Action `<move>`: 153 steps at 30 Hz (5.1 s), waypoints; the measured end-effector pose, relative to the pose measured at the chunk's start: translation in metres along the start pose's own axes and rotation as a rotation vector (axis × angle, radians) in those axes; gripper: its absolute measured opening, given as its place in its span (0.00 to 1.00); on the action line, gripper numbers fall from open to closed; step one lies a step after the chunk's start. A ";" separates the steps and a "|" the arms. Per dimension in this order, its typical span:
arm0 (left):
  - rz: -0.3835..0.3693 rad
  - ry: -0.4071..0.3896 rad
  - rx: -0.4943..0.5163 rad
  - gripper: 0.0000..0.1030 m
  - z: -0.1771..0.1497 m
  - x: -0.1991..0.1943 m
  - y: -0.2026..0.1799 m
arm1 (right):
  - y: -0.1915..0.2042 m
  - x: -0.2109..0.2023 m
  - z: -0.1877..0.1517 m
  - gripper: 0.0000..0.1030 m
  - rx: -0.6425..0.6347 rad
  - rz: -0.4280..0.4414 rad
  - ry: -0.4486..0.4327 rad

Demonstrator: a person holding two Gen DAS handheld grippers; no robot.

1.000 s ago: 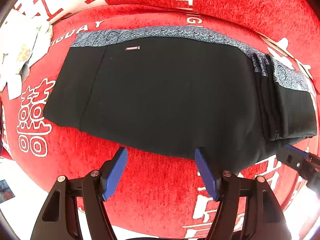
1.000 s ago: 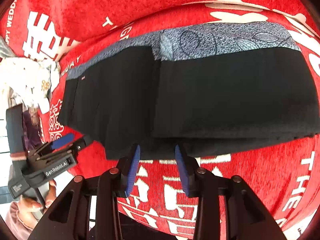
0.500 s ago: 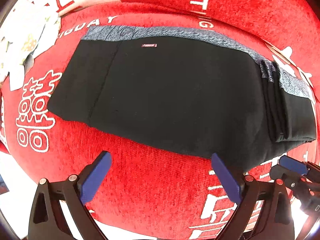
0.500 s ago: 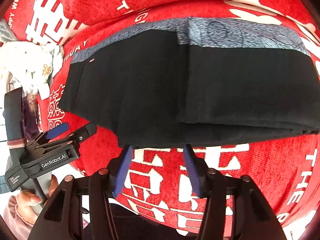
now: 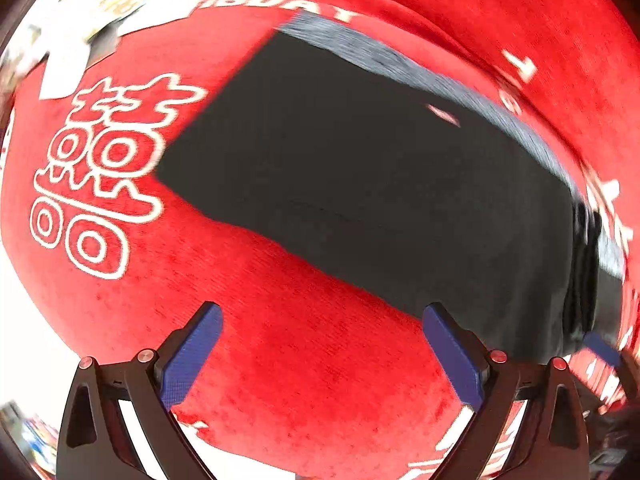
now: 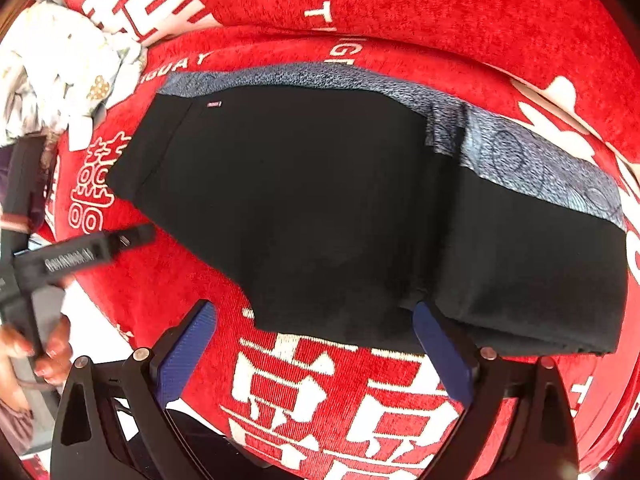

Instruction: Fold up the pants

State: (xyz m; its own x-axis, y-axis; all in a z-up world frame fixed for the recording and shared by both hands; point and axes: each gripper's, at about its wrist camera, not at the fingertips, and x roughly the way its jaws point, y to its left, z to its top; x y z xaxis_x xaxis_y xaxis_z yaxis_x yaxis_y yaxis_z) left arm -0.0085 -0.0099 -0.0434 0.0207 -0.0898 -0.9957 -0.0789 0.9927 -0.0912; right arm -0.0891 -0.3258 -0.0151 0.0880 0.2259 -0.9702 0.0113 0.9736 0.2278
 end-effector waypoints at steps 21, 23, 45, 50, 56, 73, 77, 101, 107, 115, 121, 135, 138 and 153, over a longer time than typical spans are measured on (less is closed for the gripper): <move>-0.486 -0.005 -0.248 0.97 0.026 0.025 0.067 | 0.004 0.027 0.003 1.00 0.002 -0.004 0.041; -0.508 -0.013 -0.262 0.97 0.029 0.030 0.062 | 0.003 0.028 0.002 1.00 0.000 0.003 0.039; -0.267 -0.110 -0.196 0.37 0.044 0.020 0.036 | 0.005 0.019 0.011 1.00 0.001 0.017 0.023; 0.041 -0.284 0.153 0.32 0.028 -0.015 -0.021 | -0.005 -0.012 0.047 1.00 0.059 0.102 -0.037; 0.345 -0.434 0.480 0.31 0.001 -0.018 -0.078 | 0.013 -0.035 0.128 1.00 0.048 0.293 -0.042; 0.464 -0.491 0.588 0.31 -0.014 -0.013 -0.096 | 0.177 0.074 0.210 0.26 -0.176 0.394 0.437; 0.462 -0.545 0.606 0.31 -0.023 -0.034 -0.109 | 0.155 0.044 0.197 0.23 -0.181 0.471 0.327; 0.180 -0.687 0.946 0.32 -0.134 -0.112 -0.363 | -0.187 -0.147 0.041 0.23 0.226 0.758 -0.228; 0.175 -0.577 1.053 0.32 -0.173 -0.060 -0.411 | -0.267 -0.103 -0.020 0.23 0.438 0.743 -0.223; 0.243 -0.480 1.176 0.32 -0.206 -0.005 -0.426 | -0.304 -0.037 -0.070 0.23 0.632 0.727 -0.170; 0.182 -0.429 1.163 0.63 -0.197 -0.029 -0.407 | -0.305 -0.043 -0.080 0.30 0.660 0.672 -0.163; 0.135 -0.228 0.642 0.63 -0.085 -0.060 -0.286 | -0.286 -0.110 -0.090 0.38 0.547 0.191 -0.151; 0.123 -0.190 0.568 0.63 -0.072 -0.052 -0.273 | -0.268 -0.116 -0.075 0.38 0.474 0.179 -0.171; 0.091 -0.102 0.501 0.92 -0.065 -0.042 -0.265 | -0.230 -0.069 -0.045 0.38 0.342 0.058 -0.096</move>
State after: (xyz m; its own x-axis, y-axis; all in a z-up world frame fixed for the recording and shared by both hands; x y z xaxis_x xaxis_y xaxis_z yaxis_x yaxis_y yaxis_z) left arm -0.0531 -0.2741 0.0214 0.1348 -0.0178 -0.9907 0.4013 0.9152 0.0381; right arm -0.1430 -0.5641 -0.0048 0.1916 0.2606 -0.9463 0.3345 0.8891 0.3125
